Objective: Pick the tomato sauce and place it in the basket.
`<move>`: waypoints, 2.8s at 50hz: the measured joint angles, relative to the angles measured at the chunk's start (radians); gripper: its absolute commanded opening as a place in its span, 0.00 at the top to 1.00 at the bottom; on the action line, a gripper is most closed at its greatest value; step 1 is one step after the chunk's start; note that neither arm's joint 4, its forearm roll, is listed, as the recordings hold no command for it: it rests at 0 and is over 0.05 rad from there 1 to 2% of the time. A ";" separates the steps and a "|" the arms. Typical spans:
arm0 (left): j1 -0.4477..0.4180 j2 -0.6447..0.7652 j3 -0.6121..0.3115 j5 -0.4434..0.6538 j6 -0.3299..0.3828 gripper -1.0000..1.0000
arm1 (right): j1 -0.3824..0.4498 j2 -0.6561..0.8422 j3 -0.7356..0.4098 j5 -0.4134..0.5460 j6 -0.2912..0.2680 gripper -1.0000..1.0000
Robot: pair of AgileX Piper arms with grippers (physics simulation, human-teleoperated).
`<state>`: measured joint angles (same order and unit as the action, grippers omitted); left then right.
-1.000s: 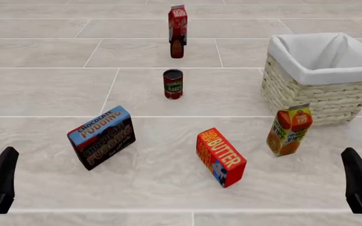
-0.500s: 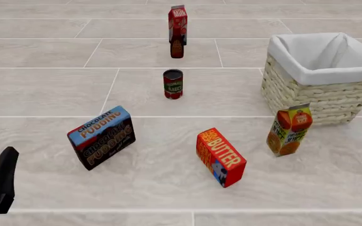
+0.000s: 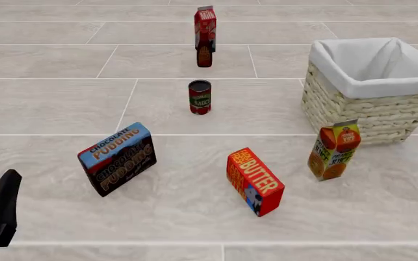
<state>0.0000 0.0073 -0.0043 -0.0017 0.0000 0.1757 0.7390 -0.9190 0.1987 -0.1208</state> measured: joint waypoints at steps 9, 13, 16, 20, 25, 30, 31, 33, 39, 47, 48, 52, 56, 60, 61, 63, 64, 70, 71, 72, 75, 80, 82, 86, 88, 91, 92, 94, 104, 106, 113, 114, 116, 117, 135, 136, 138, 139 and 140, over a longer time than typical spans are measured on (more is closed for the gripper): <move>0.000 0.000 0.000 0.000 0.000 0.00 | 0.104 0.226 -0.208 0.039 -0.017 0.00; 0.000 0.000 0.000 0.000 0.000 0.00 | 0.147 0.322 -0.299 0.067 -0.022 0.00; 0.000 0.000 0.000 0.000 0.000 0.00 | 0.174 0.385 -0.361 0.087 -0.023 0.00; 0.000 0.000 0.000 0.000 0.000 0.00 | 0.201 0.469 -0.440 0.110 -0.021 0.00; 0.000 0.000 0.000 0.000 0.000 0.00 | 0.229 0.570 -0.534 0.135 -0.009 0.00; 0.000 0.000 0.000 0.000 0.000 0.00 | 0.252 0.662 -0.617 0.157 0.004 0.00; 0.000 0.000 0.000 0.000 0.000 0.00 | 0.256 0.681 -0.634 0.161 0.006 0.00; 0.000 0.000 0.000 0.000 0.000 0.00 | 0.264 0.717 -0.666 0.170 0.011 0.00; 0.000 0.000 0.000 0.000 0.000 0.00 | 0.279 0.815 -0.755 0.195 0.018 0.00; 0.000 0.000 0.000 0.000 0.000 0.00 | 0.293 0.926 -0.852 0.222 0.023 0.00; 0.000 0.000 0.000 0.000 0.000 0.00 | 0.294 0.939 -0.863 0.225 0.023 0.00; 0.000 0.000 0.000 0.000 0.000 0.00 | 0.298 0.985 -0.900 0.234 0.024 0.00; 0.000 0.000 0.000 0.000 0.000 0.00 | 0.301 1.029 -0.935 0.243 0.026 0.00; 0.000 0.000 0.000 0.000 0.000 0.00 | 0.304 1.068 -0.963 0.251 0.025 0.00; 0.000 0.000 0.000 0.000 0.000 0.00 | 0.305 1.077 -0.970 0.252 0.025 0.00; 0.000 0.000 0.000 0.000 0.000 0.00 | 0.306 1.094 -0.982 0.256 0.024 0.00; 0.000 0.000 0.000 0.000 0.000 0.00 | 0.307 1.102 -0.988 0.257 0.024 0.00; 0.000 0.000 0.000 0.000 0.000 0.00 | 0.310 1.146 -1.017 0.264 0.020 0.00; 0.000 0.000 0.000 0.000 0.000 0.00 | 0.310 1.153 -1.022 0.265 0.020 0.00; 0.000 0.000 0.000 0.000 0.000 0.00 | 0.311 1.159 -1.026 0.266 0.019 0.00; 0.000 0.000 0.000 0.000 0.000 0.00 | 0.312 1.180 -1.039 0.270 0.019 0.00; 0.000 0.000 0.000 0.000 0.000 0.00 | 0.314 1.213 -1.062 0.276 0.019 0.00; 0.000 0.000 0.000 0.000 0.000 0.00 | 0.314 1.225 -1.070 0.279 0.019 0.00; 0.000 0.000 0.000 0.000 0.000 0.00 | 0.316 1.248 -1.086 0.284 0.019 0.00; 0.000 0.000 0.000 0.000 0.000 0.00 | 0.316 1.260 -1.095 0.288 0.018 0.00; 0.000 0.000 0.000 0.000 0.000 0.00 | 0.317 1.277 -1.108 0.293 0.017 0.00; 0.000 0.000 0.000 0.000 0.000 0.00 | 0.317 1.282 -1.112 0.294 0.016 0.00; 0.000 0.000 0.000 0.000 0.000 0.00 | 0.317 1.294 -1.122 0.298 0.015 0.00; 0.000 0.000 0.000 0.000 0.000 0.00 | 0.318 1.350 -1.171 0.318 0.016 0.00; 0.000 0.000 0.000 0.000 0.000 0.00 | 0.319 1.361 -1.179 0.321 0.016 0.00; 0.000 0.000 0.000 0.000 0.000 0.00 | 0.320 1.395 -1.200 0.330 0.016 0.00; 0.000 0.000 0.000 0.000 0.000 0.00 | 0.320 1.399 -1.203 0.332 0.017 0.00; 0.000 0.000 0.000 0.000 0.000 0.00 | 0.320 1.407 -1.208 0.334 0.017 0.00; 0.000 0.000 0.000 0.000 0.000 0.00 | 0.320 1.412 -1.211 0.335 0.017 0.00; 0.000 0.000 0.000 0.000 0.000 0.00 | 0.314 1.488 -1.278 0.359 0.016 0.00; 0.000 0.000 0.000 0.000 0.000 0.00 | 0.313 1.493 -1.283 0.361 0.016 0.00; 0.000 0.000 0.000 0.000 0.000 0.00 | 0.312 1.502 -1.293 0.364 0.016 0.00; 0.000 0.000 0.000 0.000 0.000 0.00 | 0.312 1.507 -1.298 0.366 0.016 0.00; 0.000 0.000 0.000 0.000 0.000 0.00 | 0.311 1.511 -1.303 0.367 0.017 0.00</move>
<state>0.0000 0.0073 -0.0043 -0.0017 0.0000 0.4867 2.2503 -2.2218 0.5661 -0.1043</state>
